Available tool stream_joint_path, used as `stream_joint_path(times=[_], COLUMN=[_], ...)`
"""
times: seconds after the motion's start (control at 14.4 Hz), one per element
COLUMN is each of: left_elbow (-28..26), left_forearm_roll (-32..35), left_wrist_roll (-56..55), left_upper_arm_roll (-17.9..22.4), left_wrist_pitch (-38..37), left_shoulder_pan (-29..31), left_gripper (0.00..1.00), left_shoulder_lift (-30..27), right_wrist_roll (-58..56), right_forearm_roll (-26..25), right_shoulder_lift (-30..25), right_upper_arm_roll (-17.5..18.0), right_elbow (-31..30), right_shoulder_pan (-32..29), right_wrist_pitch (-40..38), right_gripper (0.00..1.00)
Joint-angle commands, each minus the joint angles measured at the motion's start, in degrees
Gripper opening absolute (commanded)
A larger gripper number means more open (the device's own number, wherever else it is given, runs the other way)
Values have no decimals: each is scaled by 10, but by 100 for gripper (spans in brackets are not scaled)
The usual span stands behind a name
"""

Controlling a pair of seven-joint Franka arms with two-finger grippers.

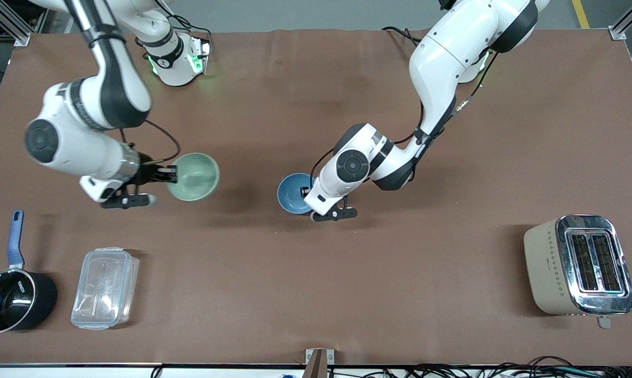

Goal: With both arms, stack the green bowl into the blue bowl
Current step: 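Carry the green bowl with the right gripper while the left gripper carries the blue bowl, then set the blue bowl down and open the left gripper, withdrawing it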

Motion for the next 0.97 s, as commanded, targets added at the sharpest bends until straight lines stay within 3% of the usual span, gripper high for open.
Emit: stream_joint_path(times=[0.0,0.28,0.55,0.69,0.9], left_elbow=[-1,-1,-1,0,0], left_forearm_roll=[39,129,130,108,16], left_wrist_roll=[-9,15,37,74,208], left_upper_arm_roll=[24,26,25,20,21], left_wrist_pitch=[-26,-130,-211,-262,-302], left_shoulder_pan=[13,105,171,215,279], left_gripper=[100,100,100,100,100], left_shoulder_lift=[-63,-160,-251,-288,-350], right_wrist_roll=[75,143,213,233,234], right_forearm_roll=[28,42,56,57,57], right_shoulder_lift=[29,101,179,195,200], right_upper_arm_roll=[-7,-7,-7,-7,-7], right_elbow=[23,58,125,125,123], right_shoulder_pan=[63,135,185,200,212], right_wrist_pitch=[30,71,90,128,130], right_gripper=[0,0,0,0,0])
